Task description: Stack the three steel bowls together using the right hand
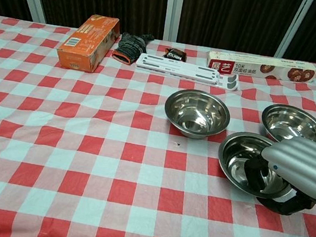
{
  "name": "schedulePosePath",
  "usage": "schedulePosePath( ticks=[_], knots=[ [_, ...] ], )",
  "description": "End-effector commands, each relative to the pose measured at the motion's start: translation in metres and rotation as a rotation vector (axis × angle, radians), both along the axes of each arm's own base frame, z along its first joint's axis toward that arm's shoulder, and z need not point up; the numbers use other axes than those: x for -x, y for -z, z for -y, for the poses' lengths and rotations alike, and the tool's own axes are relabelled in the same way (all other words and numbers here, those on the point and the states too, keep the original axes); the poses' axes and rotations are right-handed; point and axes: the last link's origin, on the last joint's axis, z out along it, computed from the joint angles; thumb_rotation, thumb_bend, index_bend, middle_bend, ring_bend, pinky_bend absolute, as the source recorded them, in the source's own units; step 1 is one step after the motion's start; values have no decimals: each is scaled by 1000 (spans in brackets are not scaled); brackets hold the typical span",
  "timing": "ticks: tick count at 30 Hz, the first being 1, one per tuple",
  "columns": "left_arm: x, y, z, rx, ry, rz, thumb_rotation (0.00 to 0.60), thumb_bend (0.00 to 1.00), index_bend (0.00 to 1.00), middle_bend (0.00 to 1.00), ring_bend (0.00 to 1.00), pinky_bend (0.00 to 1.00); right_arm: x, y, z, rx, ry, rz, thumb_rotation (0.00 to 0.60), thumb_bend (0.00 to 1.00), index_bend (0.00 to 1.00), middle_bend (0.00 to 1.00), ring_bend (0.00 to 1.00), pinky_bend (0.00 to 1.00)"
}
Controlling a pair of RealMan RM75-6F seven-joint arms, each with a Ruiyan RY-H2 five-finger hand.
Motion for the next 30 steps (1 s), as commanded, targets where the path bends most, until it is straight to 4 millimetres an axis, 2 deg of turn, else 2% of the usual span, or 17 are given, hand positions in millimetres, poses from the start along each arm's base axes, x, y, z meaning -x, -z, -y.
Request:
schedulePosePath(
  ticks=[1,9,25,30],
  knots=[
    [0,0,0,0,1,1,600,124,342,384,264,343,0,0,0,3,0,3,600,396,643,561,452,535],
    [-1,0,-1,2,0,6,600,124,342,384,264,344,-2,-3,2,20,-2,15,600,402,689,598,489,586],
    [1,0,0,2,-7,16,600,125,342,384,264,344,-6,-5,3,39,-15,30,600,434,717,618,507,622],
    [1,0,0,1,-6,19,600,125,342,384,264,344,-15,-9,6,59,-38,45,600,435,717,618,507,622]
  ],
)
